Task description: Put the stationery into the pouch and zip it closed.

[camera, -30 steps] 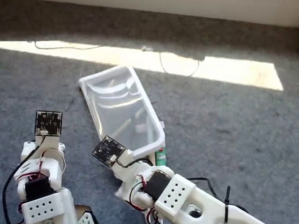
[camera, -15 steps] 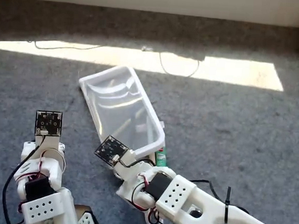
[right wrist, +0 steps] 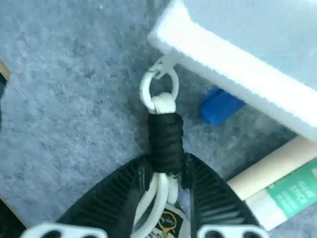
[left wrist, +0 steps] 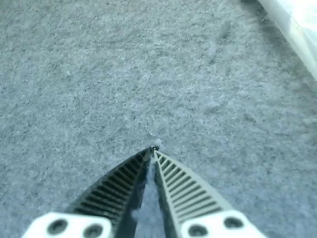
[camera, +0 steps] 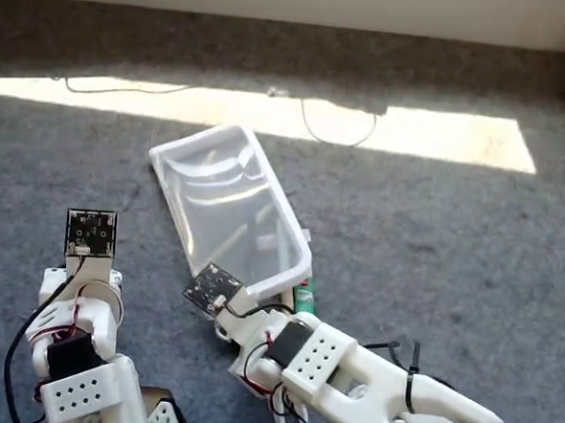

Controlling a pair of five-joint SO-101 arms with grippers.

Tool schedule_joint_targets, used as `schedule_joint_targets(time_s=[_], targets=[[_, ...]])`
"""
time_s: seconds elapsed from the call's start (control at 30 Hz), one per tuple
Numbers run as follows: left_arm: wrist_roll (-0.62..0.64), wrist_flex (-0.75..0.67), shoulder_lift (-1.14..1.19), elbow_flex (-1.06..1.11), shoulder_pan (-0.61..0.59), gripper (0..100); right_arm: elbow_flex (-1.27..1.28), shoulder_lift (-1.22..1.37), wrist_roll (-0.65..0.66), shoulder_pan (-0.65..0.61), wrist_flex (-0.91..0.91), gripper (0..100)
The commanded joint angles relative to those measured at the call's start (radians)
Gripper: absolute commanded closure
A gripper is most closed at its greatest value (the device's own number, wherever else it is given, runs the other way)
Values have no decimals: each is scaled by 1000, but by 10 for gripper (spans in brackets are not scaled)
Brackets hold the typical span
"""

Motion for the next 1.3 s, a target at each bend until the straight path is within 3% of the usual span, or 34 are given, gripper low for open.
schedule_joint_targets(time_s=[0.0,1.0,1.17,1.27], targets=[[8,-25,-12,27,-8,989,-39,65,-8,18,-18,882],[8,-25,-12,27,-8,989,-91,93,-72,15,-81,883],[8,-23,-12,27,-8,989,-97,87,-72,15,-74,998],[8,-21,-12,27,-8,989,-102,76,-68,13,-13,992]])
